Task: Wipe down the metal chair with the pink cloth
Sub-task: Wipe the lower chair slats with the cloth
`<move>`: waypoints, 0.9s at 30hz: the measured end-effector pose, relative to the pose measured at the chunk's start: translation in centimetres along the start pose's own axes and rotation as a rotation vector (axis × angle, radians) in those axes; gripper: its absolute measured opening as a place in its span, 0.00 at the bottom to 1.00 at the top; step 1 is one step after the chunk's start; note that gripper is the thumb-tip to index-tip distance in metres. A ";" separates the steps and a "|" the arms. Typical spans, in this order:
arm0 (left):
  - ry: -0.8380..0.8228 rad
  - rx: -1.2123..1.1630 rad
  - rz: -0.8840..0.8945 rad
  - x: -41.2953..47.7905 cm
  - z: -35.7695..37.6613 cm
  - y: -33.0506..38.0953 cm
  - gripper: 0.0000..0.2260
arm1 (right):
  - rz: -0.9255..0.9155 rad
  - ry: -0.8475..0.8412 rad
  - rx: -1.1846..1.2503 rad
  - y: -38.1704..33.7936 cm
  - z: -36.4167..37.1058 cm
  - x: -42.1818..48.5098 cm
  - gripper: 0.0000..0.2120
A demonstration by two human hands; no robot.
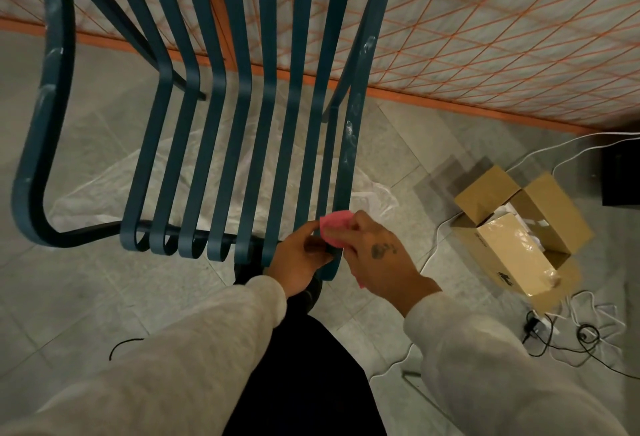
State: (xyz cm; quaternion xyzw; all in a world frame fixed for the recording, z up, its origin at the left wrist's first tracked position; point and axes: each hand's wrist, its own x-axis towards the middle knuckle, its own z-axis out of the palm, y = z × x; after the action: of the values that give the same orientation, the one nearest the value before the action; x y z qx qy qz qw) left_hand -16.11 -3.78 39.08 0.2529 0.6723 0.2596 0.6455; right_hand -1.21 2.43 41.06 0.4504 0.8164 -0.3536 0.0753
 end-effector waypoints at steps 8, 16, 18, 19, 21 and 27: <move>-0.020 0.076 -0.007 0.0 0.0 0.1 0.23 | 0.020 0.064 0.027 0.7 -0.8 -1.0 0.17; -0.048 0.123 0.035 -0.1 0.0 0.0 0.22 | -0.023 0.015 0.066 -0.4 0.6 -2.7 0.17; -0.040 0.127 0.030 -0.2 0.1 0.2 0.22 | 0.004 0.046 0.099 -0.1 0.2 -2.5 0.16; -0.032 0.128 0.020 -0.2 0.1 0.1 0.22 | 0.034 0.078 0.134 -0.1 0.1 -2.1 0.16; -0.006 0.152 0.000 -0.2 0.3 0.3 0.22 | 0.110 0.166 0.207 -0.3 0.3 -1.1 0.16; -0.001 0.187 0.060 -0.2 0.6 0.9 0.24 | 0.157 0.157 0.356 -0.8 1.7 -2.3 0.15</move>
State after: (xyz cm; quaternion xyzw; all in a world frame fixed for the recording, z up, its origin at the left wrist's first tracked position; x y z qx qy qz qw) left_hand -15.53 -3.26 39.85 0.3321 0.6853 0.2149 0.6115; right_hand -0.83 -0.50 41.23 0.5451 0.7067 -0.4492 -0.0421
